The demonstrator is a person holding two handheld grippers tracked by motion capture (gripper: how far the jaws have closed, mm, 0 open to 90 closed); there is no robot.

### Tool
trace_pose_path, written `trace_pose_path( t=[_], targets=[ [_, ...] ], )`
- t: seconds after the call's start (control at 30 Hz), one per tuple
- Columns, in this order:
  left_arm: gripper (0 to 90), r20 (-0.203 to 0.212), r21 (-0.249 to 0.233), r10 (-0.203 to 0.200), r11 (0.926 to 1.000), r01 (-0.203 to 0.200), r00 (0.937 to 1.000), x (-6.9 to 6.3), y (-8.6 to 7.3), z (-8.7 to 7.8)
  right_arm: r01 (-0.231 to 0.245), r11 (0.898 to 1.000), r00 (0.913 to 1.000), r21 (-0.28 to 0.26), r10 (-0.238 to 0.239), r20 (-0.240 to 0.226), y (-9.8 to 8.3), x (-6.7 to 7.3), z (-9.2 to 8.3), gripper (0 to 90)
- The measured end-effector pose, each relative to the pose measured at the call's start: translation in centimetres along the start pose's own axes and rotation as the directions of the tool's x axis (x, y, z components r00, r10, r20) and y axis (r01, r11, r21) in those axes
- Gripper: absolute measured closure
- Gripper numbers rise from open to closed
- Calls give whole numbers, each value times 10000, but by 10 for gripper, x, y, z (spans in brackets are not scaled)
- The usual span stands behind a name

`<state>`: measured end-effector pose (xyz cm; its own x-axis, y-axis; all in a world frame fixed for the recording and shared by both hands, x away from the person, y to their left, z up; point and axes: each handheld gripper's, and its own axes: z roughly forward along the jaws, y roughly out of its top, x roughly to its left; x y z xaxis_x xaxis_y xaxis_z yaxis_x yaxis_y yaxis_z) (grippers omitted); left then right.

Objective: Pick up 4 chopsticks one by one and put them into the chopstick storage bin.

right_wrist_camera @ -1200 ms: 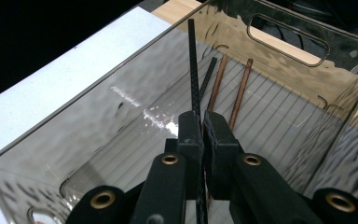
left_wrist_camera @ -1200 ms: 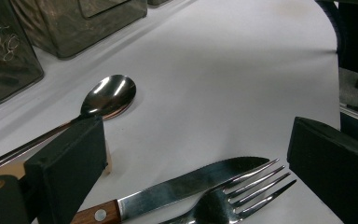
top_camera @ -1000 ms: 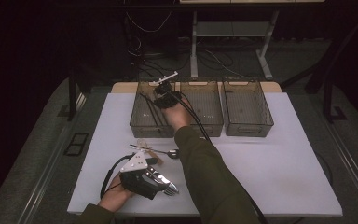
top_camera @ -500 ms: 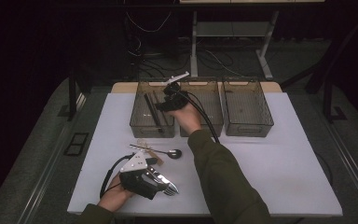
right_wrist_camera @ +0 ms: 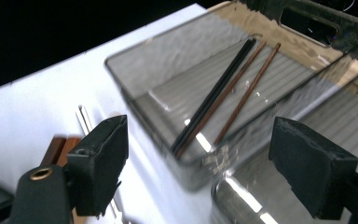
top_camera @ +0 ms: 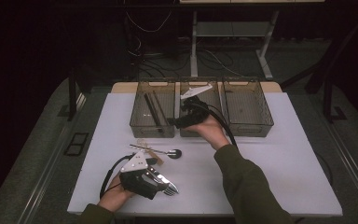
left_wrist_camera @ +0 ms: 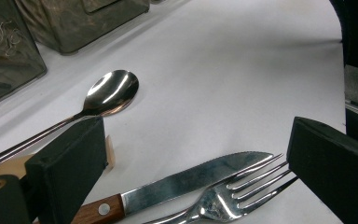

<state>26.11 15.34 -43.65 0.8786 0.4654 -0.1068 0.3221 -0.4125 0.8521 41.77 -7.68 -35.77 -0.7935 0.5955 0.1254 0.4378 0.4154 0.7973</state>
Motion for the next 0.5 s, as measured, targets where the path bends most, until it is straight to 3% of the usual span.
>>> trace_pose_path(
  t=[0.4,0.5],
  targets=[
    [44,-64,12,-117,9999,118,9999,1,0,-2,375,9978,9991,-550,-363,235,-44,4,-44,105],
    [42,-85,-14,-98,10000,98,9999,2,-1,-2,439,9978,9987,-493,-425,292,-58,3,-54,30]
  ],
)
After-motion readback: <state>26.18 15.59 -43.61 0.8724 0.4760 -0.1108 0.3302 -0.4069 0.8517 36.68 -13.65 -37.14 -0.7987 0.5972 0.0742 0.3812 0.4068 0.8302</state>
